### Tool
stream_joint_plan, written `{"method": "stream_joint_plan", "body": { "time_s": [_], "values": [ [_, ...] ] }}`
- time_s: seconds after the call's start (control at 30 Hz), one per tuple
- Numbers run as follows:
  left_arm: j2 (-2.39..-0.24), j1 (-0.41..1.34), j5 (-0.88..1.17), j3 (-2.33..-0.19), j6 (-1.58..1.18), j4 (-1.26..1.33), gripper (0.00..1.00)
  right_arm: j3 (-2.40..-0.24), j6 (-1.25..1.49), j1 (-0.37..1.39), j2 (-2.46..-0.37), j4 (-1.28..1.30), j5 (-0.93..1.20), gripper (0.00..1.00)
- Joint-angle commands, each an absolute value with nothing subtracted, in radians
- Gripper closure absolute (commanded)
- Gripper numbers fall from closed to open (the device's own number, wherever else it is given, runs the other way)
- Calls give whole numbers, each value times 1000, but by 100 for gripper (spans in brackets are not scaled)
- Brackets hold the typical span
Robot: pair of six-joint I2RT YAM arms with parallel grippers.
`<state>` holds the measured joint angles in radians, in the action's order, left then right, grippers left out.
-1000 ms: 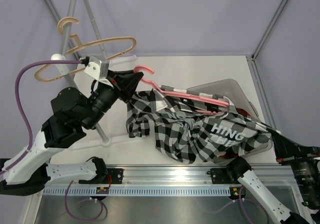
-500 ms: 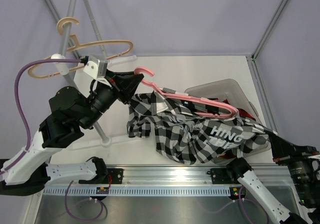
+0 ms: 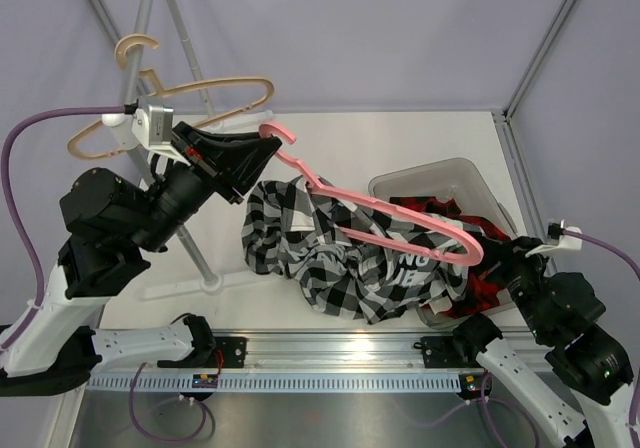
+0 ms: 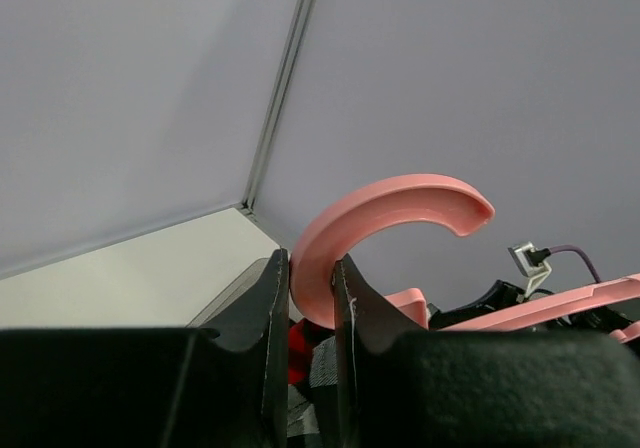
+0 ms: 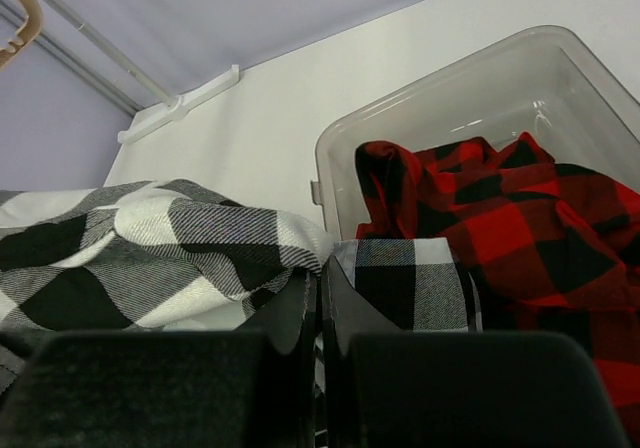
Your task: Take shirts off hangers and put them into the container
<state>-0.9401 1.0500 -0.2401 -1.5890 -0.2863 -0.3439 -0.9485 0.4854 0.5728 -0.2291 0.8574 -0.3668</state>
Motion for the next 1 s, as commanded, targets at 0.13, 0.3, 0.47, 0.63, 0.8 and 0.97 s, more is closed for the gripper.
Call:
{"method": "stream_joint_plan", "body": {
  "time_s": [0.13, 0.3, 0.47, 0.63, 0.8, 0.97],
  "values": [
    [-945, 1045, -49, -1606, -394, -210, 100, -939, 433, 563, -342, 628, -244, 100],
    [-939, 1045, 23, -1591, -439, -221, 100, -951, 385, 563, -501, 473, -227, 100],
    [-908, 1045, 161, -1566, -453, -277, 100, -1038, 298, 565, -653, 356, -198, 100],
    [-838, 1045, 187, -1450, -454, -356, 100, -1219, 160, 578, -797, 313, -256, 100],
    [-752, 1046, 117, -1296, -463, -420, 100, -1513, -32, 578, -994, 344, -318, 100],
    [-675, 1045, 49, -1123, -483, -433, 100, -1973, -158, 577, -1223, 379, -325, 100]
  ]
}}
